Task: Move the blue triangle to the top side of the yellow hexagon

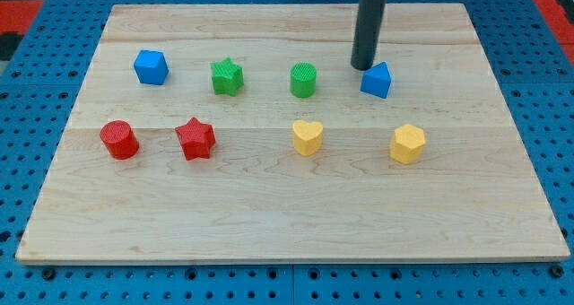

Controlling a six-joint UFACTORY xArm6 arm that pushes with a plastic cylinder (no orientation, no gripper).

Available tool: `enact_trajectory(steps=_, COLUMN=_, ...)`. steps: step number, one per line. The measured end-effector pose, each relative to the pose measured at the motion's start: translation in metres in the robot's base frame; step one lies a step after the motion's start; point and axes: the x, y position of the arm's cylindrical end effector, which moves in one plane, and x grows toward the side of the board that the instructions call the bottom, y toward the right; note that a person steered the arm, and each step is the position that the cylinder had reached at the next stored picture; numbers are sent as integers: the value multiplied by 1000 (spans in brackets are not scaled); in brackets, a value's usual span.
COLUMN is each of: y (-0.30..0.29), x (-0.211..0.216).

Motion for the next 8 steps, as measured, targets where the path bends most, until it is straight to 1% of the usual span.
enact_trajectory(steps=1, y=61, x=0)
enact_trajectory(steps=2, y=65, x=21)
enact_trajectory(steps=3, y=38, x=36)
enact_trajectory(steps=5, y=39, x=20)
enact_trajectory(steps=7, y=33, x=13)
enact_trajectory(steps=8, y=7, x=11)
